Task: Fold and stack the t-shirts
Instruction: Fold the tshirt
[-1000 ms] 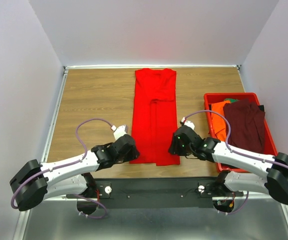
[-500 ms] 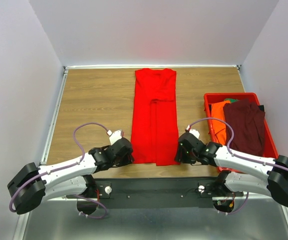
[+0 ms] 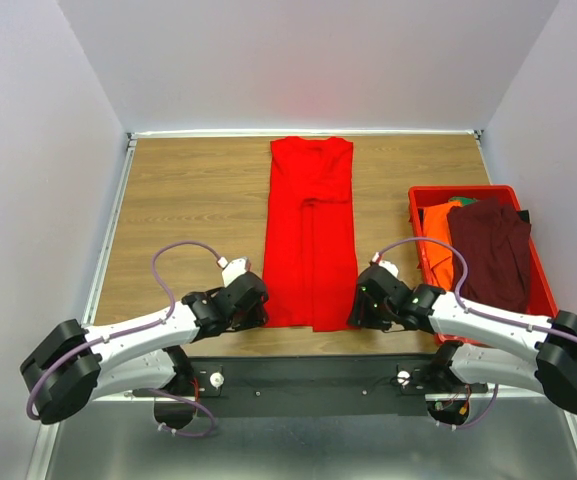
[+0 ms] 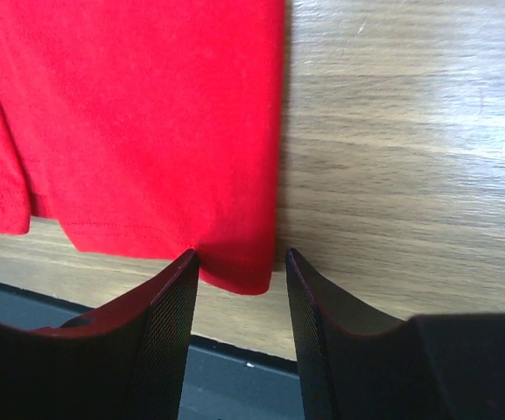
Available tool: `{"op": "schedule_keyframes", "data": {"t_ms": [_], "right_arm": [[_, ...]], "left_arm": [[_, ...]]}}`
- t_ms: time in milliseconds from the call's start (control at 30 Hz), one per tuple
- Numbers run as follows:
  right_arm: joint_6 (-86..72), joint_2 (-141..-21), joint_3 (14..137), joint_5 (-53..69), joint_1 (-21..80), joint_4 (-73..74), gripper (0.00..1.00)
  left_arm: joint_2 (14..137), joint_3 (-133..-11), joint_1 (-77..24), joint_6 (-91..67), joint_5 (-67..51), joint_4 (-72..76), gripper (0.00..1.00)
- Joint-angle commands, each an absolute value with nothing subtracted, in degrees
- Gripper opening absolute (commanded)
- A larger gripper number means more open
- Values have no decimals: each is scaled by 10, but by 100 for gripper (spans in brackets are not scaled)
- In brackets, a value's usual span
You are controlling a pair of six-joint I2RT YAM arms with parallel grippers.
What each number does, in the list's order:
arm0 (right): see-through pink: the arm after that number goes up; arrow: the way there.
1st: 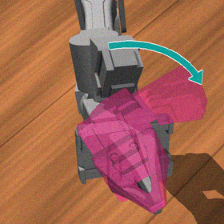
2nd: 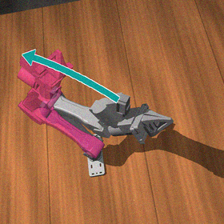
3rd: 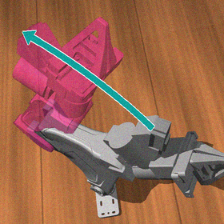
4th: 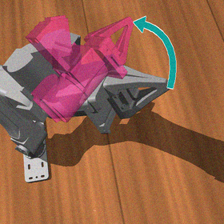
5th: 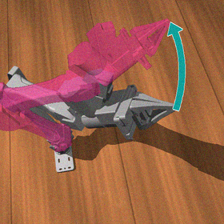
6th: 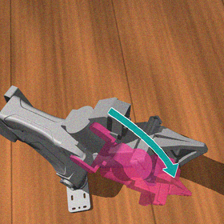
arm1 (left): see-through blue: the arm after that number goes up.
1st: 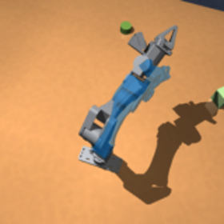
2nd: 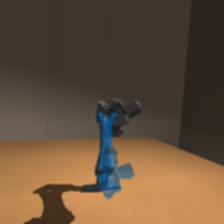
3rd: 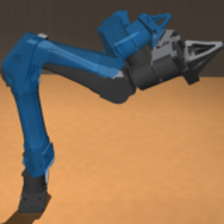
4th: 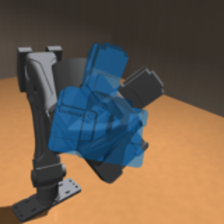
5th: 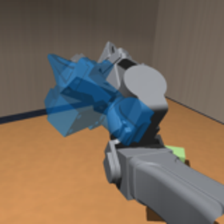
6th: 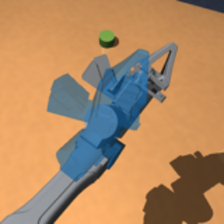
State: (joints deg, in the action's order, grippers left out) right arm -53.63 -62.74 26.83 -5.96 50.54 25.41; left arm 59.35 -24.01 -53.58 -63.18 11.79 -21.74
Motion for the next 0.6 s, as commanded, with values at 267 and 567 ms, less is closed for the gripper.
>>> {"op": "schedule_keyframes", "data": {"t_ms": [267,567], "right_arm": [[-530,-657,281,-36,509,268,38],[-483,-653,302,-11,508,276,0]], "left_arm": [[607,-236,-532,-570,40,-127,16],[602,-264,-533,-549,14,-165,0]]}}
